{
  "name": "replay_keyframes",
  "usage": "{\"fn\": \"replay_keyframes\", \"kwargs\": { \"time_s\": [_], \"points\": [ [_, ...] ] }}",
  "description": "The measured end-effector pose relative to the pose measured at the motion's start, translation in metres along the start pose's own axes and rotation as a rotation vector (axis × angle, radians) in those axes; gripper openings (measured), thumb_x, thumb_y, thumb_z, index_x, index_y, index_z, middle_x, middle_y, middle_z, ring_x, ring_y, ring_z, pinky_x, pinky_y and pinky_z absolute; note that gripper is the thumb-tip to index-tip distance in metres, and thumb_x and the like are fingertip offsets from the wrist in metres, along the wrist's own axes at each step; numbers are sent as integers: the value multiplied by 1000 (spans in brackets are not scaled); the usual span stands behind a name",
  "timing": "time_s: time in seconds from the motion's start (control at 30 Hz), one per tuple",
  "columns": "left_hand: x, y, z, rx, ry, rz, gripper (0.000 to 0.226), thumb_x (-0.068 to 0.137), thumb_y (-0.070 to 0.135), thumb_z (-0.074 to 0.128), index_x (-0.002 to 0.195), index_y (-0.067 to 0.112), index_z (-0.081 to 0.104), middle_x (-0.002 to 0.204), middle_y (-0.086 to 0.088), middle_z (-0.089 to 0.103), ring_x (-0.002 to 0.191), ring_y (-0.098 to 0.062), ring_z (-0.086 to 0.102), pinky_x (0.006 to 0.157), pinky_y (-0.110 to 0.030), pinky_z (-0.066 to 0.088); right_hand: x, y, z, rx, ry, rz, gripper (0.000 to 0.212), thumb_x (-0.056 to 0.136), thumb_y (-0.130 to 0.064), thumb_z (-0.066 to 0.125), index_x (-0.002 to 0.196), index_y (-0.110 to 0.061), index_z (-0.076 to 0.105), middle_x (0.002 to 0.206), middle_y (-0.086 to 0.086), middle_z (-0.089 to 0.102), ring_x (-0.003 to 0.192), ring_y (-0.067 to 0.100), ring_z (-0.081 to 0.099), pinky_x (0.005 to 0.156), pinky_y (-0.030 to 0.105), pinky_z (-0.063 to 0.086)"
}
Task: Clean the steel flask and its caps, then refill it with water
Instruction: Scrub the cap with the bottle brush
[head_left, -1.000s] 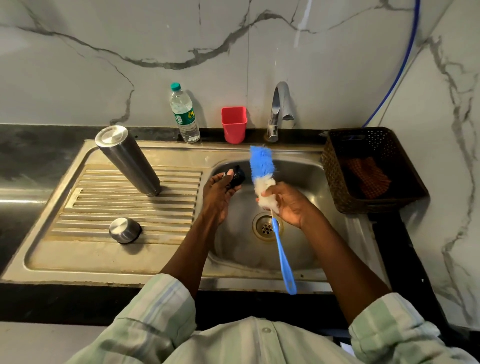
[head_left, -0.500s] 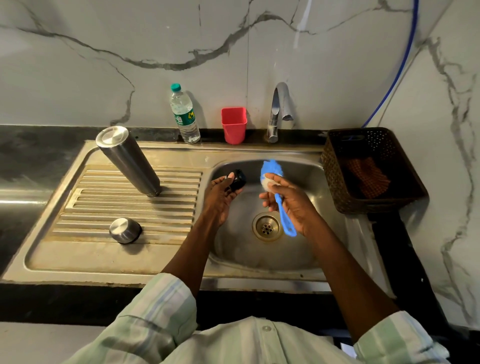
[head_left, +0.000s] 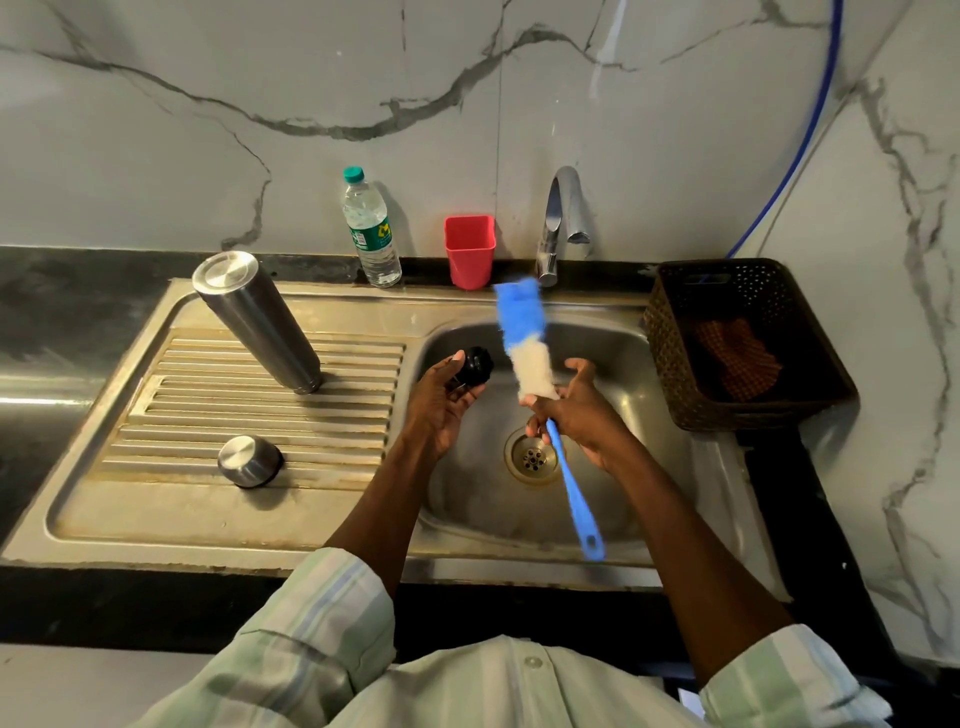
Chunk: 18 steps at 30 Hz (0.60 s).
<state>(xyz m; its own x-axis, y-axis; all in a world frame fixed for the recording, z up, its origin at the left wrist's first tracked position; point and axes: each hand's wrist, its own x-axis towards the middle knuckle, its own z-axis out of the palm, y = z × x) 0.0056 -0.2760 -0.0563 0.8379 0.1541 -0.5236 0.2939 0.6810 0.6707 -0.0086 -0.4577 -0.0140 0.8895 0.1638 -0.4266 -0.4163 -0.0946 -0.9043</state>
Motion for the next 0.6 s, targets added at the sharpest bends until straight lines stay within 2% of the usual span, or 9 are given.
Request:
{"fn": "replay_keyframes", "kwargs": {
  "time_s": [0.1, 0.17, 0.2, 0.3, 0.37, 0.43, 0.5, 0.57, 0.6],
  "points": [
    [3, 0, -2, -46, 12, -20, 34, 91, 15, 67, 122, 1, 60, 127, -24, 62, 117, -34, 62, 89, -37, 58, 0, 6, 9, -44, 56, -25, 25, 98, -17, 56, 121, -10, 47, 89, 12, 65, 40, 18, 54, 37, 22, 33],
    [2, 0, -2, -84, 33, -27, 32, 92, 14, 66, 122, 2, 58, 127, -25, 61, 118, -36, 61, 91, -38, 56, -3, 14, 16, -83, 155, -13, 23, 101, -28, 52, 119, -17, 57, 70, 6, 58, 38, 13, 44, 37, 21, 29],
    [2, -1, -3, -104, 41, -32, 35, 93, 15, 65, 124, 1, 57, 127, -25, 61, 119, -36, 60, 91, -38, 56, -6, 17, 20, -142, 212, -55, 24, 101, -32, 50, 119, -19, 59, 69, 3, 55, 44, 12, 45, 42, 24, 33],
    [0, 0, 3, -160, 28, -64, 36, 97, 18, 59, 127, -2, 56, 122, -22, 63, 115, -35, 62, 91, -44, 55, -13, 23, 38, -450, 266, -234, 29, 102, -31, 44, 126, -18, 54, 94, -3, 60, 81, 16, 58, 69, 28, 41],
    [0, 1, 9, -197, -3, -72, 25, 99, 12, 52, 119, -1, 60, 112, -20, 66, 99, -30, 68, 90, -45, 55, -14, 27, 48, -529, 268, -240, 28, 103, -28, 43, 125, -15, 51, 106, 3, 65, 94, 24, 62, 73, 32, 44],
    [-1, 3, 15, -254, -26, -79, 21, 100, 8, 50, 116, 0, 60, 109, -19, 67, 88, -26, 72, 86, -44, 58, -8, 30, 50, -559, 307, -244, 24, 102, -31, 43, 111, -13, 57, 102, 9, 69, 92, 30, 64, 73, 37, 48],
    [-6, 4, 18, -282, -52, -85, 22, 100, 10, 52, 118, 0, 58, 111, -21, 66, 96, -30, 70, 95, -48, 55, -2, 27, 47, -511, 388, -209, 28, 103, -34, 42, 99, -13, 61, 96, 11, 69, 88, 31, 63, 72, 38, 48],
    [-9, 5, 21, -288, -63, -95, 18, 99, 10, 54, 113, -2, 58, 110, -24, 66, 104, -36, 66, 104, -51, 47, -2, 24, 46, -500, 443, -189, 32, 103, -35, 40, 95, -12, 60, 94, 12, 68, 87, 32, 63, 71, 39, 48],
    [-9, 6, 23, -287, -62, -80, 14, 100, 9, 53, 108, -1, 59, 106, -23, 67, 102, -35, 66, 105, -51, 47, -4, 23, 46, -551, 444, -213, 32, 103, -35, 40, 96, -11, 59, 94, 13, 68, 86, 32, 63, 70, 40, 48]
  ]
}}
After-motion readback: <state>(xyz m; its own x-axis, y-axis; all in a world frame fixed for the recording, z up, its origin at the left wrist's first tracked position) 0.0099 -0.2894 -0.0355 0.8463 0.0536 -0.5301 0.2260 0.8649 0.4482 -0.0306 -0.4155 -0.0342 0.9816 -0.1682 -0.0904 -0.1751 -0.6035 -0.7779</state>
